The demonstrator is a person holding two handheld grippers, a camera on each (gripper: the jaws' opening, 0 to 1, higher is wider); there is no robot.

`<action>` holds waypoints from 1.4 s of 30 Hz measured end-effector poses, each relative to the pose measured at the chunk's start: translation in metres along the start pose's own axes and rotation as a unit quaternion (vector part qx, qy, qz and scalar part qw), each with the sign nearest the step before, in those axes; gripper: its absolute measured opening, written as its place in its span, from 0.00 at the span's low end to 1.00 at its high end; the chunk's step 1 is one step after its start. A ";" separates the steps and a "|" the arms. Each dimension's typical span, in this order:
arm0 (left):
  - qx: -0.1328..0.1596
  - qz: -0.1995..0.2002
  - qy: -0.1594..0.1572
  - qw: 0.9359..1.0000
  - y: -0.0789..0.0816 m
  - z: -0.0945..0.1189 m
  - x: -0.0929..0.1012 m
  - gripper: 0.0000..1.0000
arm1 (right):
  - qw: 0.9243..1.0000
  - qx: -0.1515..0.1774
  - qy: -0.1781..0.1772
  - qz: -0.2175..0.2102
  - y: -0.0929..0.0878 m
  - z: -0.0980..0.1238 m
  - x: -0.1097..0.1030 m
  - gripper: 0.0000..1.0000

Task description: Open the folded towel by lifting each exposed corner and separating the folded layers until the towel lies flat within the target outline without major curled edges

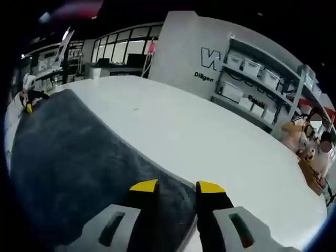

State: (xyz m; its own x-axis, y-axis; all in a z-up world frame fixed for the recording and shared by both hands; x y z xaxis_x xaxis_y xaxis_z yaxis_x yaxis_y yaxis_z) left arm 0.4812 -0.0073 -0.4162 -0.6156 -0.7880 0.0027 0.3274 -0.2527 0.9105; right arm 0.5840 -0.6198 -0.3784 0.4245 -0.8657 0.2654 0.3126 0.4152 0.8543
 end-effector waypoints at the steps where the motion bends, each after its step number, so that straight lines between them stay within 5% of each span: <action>1: 0.002 0.001 -0.001 1.000 0.001 0.001 0.001 0.99 | 1.000 -0.004 0.006 0.006 0.000 0.003 -0.004 0.29; 14: 0.056 0.020 0.004 0.998 0.016 0.022 0.028 0.99 | 0.997 -0.017 0.067 0.015 -0.009 0.040 -0.044 0.70; 25: 0.020 0.031 0.065 0.997 -0.012 0.061 0.036 0.99 | 0.994 -0.033 0.104 0.009 -0.034 0.077 -0.076 0.98; 31: 0.007 0.039 0.089 0.995 -0.025 0.073 0.033 0.99 | 0.994 -0.053 0.101 0.000 -0.048 0.098 -0.086 0.99; 42: 0.020 0.056 0.095 0.994 -0.035 0.079 0.042 0.96 | 0.995 -0.033 0.095 -0.009 -0.060 0.139 -0.097 0.91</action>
Point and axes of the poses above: the point that each gripper's makers call its tool centre point, and the gripper's own axes: z roughly backward along the fingers, x roughly to its right, y roughly out of its top, the point moved 4 cm from there along z, roughly backward along the fingers, and after that the axes turned 5 degrees about x, right-handed, at the moved point
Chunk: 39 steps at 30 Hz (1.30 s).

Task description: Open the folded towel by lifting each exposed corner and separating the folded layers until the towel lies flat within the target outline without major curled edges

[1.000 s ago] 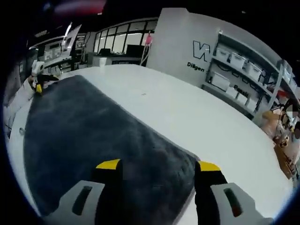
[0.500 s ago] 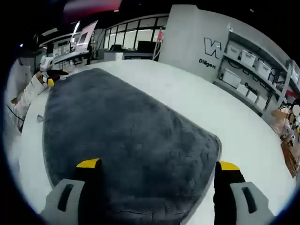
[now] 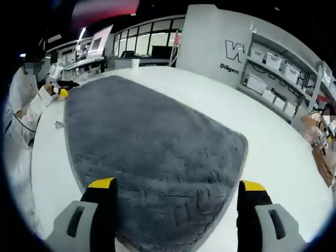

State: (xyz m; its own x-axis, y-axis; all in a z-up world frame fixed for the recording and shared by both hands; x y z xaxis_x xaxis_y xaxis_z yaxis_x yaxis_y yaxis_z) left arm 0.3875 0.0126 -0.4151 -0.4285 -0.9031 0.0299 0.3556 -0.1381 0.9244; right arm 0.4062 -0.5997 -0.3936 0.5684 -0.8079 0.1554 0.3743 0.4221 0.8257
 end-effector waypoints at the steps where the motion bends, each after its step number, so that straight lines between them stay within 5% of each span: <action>1: 0.001 -0.006 0.002 1.000 0.000 0.001 0.000 0.95 | 1.000 0.005 -0.001 -0.002 0.000 0.002 -0.001 0.89; 9: 0.015 -0.005 -0.001 1.000 0.000 0.016 0.012 0.88 | 1.000 0.003 -0.008 -0.002 -0.007 0.013 -0.011 0.83; 15: 0.026 -0.016 0.072 0.997 -0.001 0.034 -0.004 0.74 | 0.999 0.030 -0.016 -0.014 -0.005 0.022 -0.017 0.76; 18: 0.049 -0.005 0.095 0.994 0.001 0.041 -0.015 0.58 | 0.999 0.035 -0.016 -0.012 -0.006 0.023 -0.020 0.67; 21: 0.055 0.025 0.093 0.994 -0.003 0.044 -0.020 0.47 | 0.999 0.029 -0.010 -0.020 -0.012 0.022 -0.025 0.63; 29: 0.064 0.025 0.100 0.993 -0.011 0.041 -0.029 0.21 | 0.999 0.025 0.000 -0.025 -0.023 0.023 -0.033 0.46; 32: 0.060 0.022 0.097 0.993 -0.014 0.037 -0.031 0.12 | 1.000 0.018 0.007 -0.018 -0.029 0.024 -0.035 0.33; 39: 0.055 0.021 0.100 0.993 -0.018 0.036 -0.035 0.06 | 0.999 0.025 0.000 -0.044 -0.036 0.032 -0.032 0.27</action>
Point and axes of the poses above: the point that each gripper's makers call its tool centre point, and the gripper's own axes: z roughly backward along the fingers, x roughly to its right, y roughly out of its top, the point moved 4 cm from there along z, roughly backward along the fingers, and after that the axes turned 5 degrees about x, right-handed, at the moved point
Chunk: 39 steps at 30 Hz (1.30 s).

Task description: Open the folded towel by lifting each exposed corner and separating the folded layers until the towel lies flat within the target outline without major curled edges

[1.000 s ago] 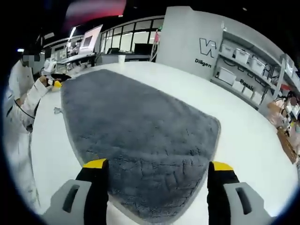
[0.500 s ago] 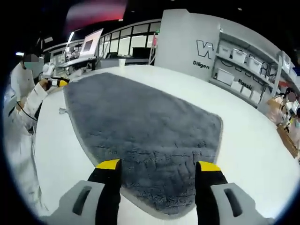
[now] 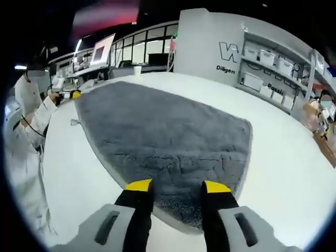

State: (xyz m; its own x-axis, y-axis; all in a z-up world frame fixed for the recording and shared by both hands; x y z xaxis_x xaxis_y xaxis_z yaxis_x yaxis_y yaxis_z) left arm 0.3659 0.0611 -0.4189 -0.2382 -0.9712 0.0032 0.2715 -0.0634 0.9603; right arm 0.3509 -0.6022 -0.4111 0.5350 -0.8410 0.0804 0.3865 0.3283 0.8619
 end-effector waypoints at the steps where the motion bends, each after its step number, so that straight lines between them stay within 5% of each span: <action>1: 0.000 -0.001 0.000 1.000 0.000 0.000 0.000 0.06 | 1.000 0.001 -0.002 -0.004 -0.001 0.002 0.002 0.26; 9: -0.007 -0.016 0.004 1.000 0.000 0.001 0.002 0.06 | 0.999 -0.007 0.005 -0.046 -0.015 0.010 0.001 0.24; 39: -0.031 -0.026 0.004 0.999 -0.002 0.008 -0.002 0.06 | 0.999 0.005 0.005 -0.046 -0.022 0.022 0.000 0.25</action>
Point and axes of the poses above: the point that each gripper's makers call its tool centre point, and the gripper's own axes: z roughly backward along the fingers, x roughly to its right, y roughly out of its top, the point moved 4 cm from there along z, roughly backward along the fingers, and after that the axes turned 5 degrees about x, right-handed, at the moved point
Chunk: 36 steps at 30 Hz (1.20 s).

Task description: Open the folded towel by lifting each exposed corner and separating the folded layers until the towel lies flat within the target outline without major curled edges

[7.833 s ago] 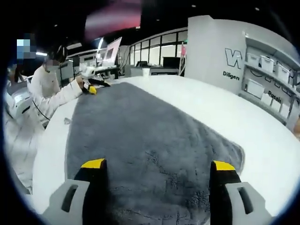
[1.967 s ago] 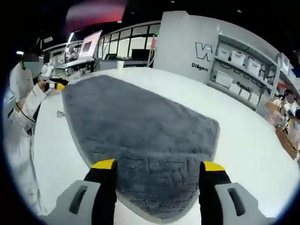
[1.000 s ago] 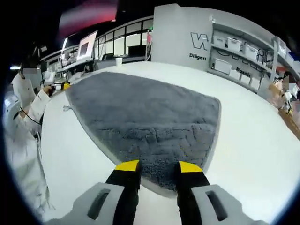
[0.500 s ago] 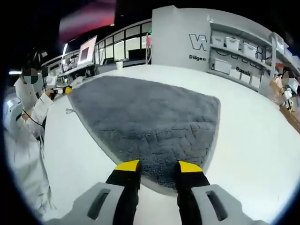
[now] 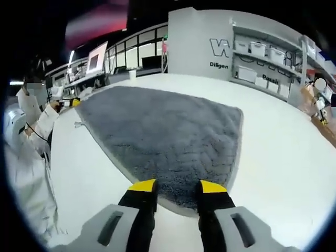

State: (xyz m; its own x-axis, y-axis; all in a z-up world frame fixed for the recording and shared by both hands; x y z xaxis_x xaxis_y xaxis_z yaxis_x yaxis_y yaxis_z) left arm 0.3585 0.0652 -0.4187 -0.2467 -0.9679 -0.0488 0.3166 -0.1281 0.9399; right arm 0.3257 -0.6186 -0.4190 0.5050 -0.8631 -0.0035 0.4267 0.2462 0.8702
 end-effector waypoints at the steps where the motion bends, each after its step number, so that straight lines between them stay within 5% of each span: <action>1: -0.001 -0.001 0.000 1.000 0.000 0.000 0.000 0.06 | 1.000 0.001 0.000 0.000 0.000 0.000 0.000 0.25; 22: -0.004 0.002 -0.005 1.000 0.000 0.003 -0.003 0.05 | 1.000 0.010 -0.004 -0.005 -0.001 0.002 0.002 0.25; 32: -0.011 0.036 -0.026 0.999 0.001 0.003 -0.005 0.08 | 1.000 -0.023 -0.003 0.001 0.002 0.002 0.001 0.26; 36: -0.028 0.038 -0.037 0.998 0.006 0.002 -0.002 0.18 | 0.999 -0.036 0.008 0.009 0.005 0.001 -0.001 0.28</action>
State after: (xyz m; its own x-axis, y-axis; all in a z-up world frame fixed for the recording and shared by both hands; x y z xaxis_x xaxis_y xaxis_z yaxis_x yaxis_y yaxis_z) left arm 0.3586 0.0666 -0.4123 -0.2870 -0.9566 0.0498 0.3868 -0.0681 0.9196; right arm 0.3266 -0.6173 -0.4144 0.5257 -0.8507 0.0036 0.4691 0.2934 0.8330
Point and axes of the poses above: the point that each gripper's makers call its tool centre point, and the gripper's own axes: z roughly backward along the fingers, x roughly to its right, y roughly out of its top, the point moved 4 cm from there along z, roughly backward along the fingers, and after that the axes turned 5 degrees about x, right-handed, at the moved point
